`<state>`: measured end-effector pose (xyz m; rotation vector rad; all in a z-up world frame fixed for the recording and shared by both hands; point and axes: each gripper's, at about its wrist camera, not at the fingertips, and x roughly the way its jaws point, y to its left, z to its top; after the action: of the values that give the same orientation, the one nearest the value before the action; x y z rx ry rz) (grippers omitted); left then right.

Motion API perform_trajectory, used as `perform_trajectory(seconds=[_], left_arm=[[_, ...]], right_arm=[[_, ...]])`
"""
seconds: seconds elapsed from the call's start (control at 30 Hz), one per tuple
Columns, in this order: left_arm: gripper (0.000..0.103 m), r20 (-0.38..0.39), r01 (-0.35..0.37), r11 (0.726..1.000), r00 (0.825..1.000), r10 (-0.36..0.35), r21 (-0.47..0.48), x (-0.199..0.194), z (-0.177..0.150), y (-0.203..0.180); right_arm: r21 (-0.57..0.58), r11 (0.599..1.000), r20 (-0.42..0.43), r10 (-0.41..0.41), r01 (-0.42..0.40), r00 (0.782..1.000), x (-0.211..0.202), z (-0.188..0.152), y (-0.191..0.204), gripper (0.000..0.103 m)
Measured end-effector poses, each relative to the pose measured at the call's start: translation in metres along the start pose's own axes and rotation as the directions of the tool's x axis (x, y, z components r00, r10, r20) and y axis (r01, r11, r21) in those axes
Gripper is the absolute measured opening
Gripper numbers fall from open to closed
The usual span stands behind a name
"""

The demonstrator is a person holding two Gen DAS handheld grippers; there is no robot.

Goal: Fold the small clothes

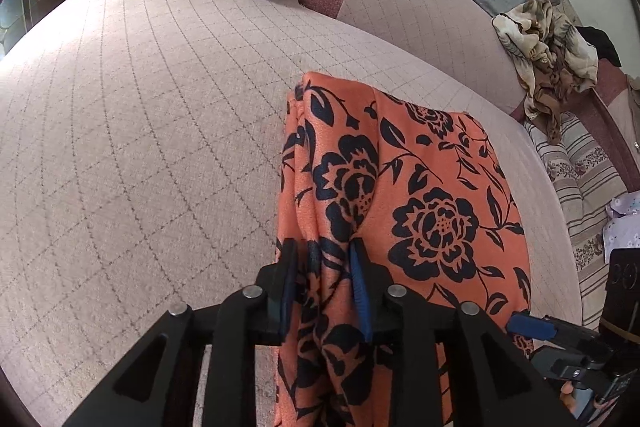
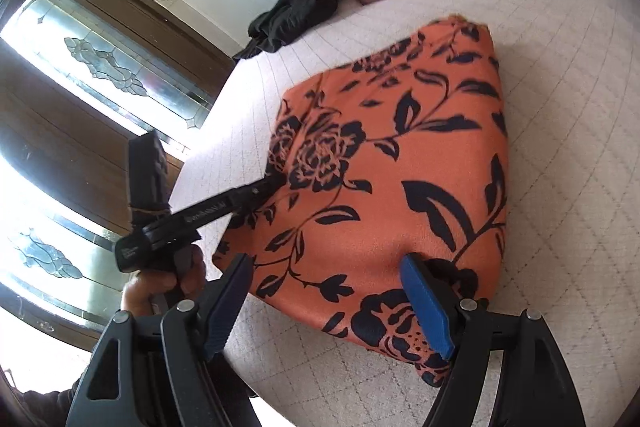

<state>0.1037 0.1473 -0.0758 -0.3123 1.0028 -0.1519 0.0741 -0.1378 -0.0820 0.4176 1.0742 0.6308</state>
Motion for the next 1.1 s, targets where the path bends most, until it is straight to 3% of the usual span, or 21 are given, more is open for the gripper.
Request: perform_trajectory(seconds=[0.1,0.23,0.3,0.4,0.5,0.63,0.73,0.87,0.93,0.97,1.03,1.1], left_arm=[[0.035,0.073,-0.042,0.999,0.997,0.041,0.016,-0.032,0.001,-0.007],[0.039,0.145,0.032,0.996,0.988,-0.044,0.087,-0.069,-0.008,-0.041],[0.041,0.123,-0.004,0.991,0.992,-0.013,0.132,-0.059,-0.016,-0.057],[0.040,0.012,-0.131,0.984,0.991,0.131,0.117,-0.013,-0.031,-0.046],[0.040,0.061,-0.163,0.976,0.986,0.155,0.145,-0.013,-0.035,-0.045],[0.040,0.064,-0.184,0.971,0.982,0.175,0.155,-0.009,-0.032,-0.047],[0.040,0.068,-0.175,0.973,0.984,0.166,0.150,-0.009,-0.032,-0.045],[0.041,0.069,-0.170,0.974,0.984,0.162,0.150,-0.011,-0.032,-0.044],[0.041,0.073,-0.176,0.972,0.983,0.167,0.153,-0.010,-0.033,-0.044],[0.041,0.075,-0.181,0.971,0.983,0.171,0.157,-0.008,-0.032,-0.045],[0.041,0.076,-0.176,0.972,0.983,0.166,0.153,-0.009,-0.033,-0.044],[0.041,0.077,-0.169,0.974,0.984,0.159,0.151,-0.010,-0.033,-0.043]], right_arm=[[0.052,0.998,0.008,0.036,-0.036,0.999,0.005,-0.004,-0.008,0.081],[0.072,0.995,0.012,0.065,-0.066,0.998,0.007,-0.006,-0.011,0.082],[0.089,0.993,0.020,0.082,-0.083,0.996,0.006,-0.007,-0.013,0.083],[0.121,0.985,0.032,0.118,-0.121,0.992,-0.001,-0.009,-0.017,0.083],[0.149,0.977,0.067,0.142,-0.151,0.988,-0.023,-0.017,-0.025,0.083],[0.216,0.972,0.138,0.068,-0.097,0.988,-0.058,-0.021,-0.058,0.083],[0.362,0.924,0.118,0.084,-0.122,0.989,-0.049,-0.021,-0.094,0.084],[0.402,0.905,0.067,0.123,-0.140,0.990,-0.024,-0.017,-0.100,0.082],[0.389,0.910,0.053,0.134,-0.144,0.990,-0.015,-0.012,-0.094,0.072],[0.390,0.911,0.033,0.132,-0.135,0.991,-0.010,-0.011,-0.092,0.044],[0.392,0.913,0.007,0.115,-0.109,0.993,-0.003,-0.010,-0.089,0.035],[0.309,0.950,0.016,0.049,-0.051,0.999,-0.013,-0.006,-0.069,0.030]])
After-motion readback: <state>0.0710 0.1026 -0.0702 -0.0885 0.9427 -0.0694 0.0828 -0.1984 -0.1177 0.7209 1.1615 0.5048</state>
